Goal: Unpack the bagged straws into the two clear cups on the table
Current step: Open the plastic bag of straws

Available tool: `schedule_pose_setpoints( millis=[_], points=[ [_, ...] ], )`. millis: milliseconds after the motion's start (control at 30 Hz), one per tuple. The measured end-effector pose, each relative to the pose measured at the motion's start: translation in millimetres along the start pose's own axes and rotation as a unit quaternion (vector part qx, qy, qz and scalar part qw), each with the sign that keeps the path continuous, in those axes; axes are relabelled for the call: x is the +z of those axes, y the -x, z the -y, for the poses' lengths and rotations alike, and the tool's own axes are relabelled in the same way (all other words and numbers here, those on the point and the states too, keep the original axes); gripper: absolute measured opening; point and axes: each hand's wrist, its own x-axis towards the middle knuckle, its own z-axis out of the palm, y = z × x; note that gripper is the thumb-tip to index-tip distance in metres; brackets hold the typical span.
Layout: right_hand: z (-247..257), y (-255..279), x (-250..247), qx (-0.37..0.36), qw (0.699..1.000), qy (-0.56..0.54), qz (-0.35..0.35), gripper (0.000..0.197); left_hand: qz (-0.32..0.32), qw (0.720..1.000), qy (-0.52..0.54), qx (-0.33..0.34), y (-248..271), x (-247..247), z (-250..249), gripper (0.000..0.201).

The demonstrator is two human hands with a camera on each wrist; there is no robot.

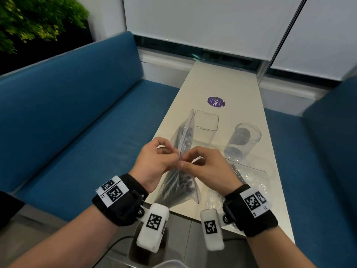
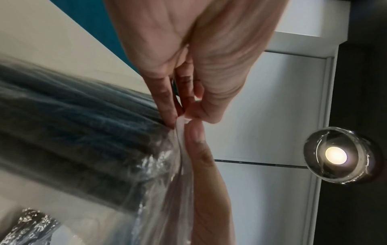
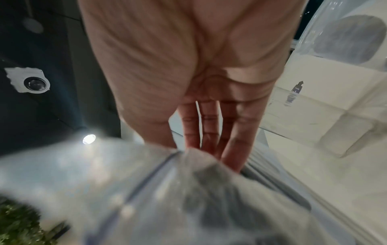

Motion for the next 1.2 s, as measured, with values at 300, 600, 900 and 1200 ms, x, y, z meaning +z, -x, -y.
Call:
schedule_pose_setpoints(
  millis=[300,600,900,1200],
  points=[
    [-4.5,-0.3,-0.3,0.042,0.996,-0.07,0.034,0.01,-0.004,0.998,0.053,-0.018,-0.7,0.7,1.6,0.028],
    [8.5,-8.1,-3.5,0.044,0.992,-0.103,-0.051,0.017,0.022,0.999,-0.028,0.003,4.6,3.0,-2.2,0.036],
    [19.8,-7.6,-1.1,0.013,0.99,0.128,-0.059,0.019,0.012,0.96,-0.261,0.104,1.9,1.4,0.4,0.03],
    [0.7,-9.6,-21.5,0.038,0.977,0.161,-0.136,0.018,-0.015,0.977,-0.183,0.105,-4.7,-11.5,-0.2,0.027]
  ],
)
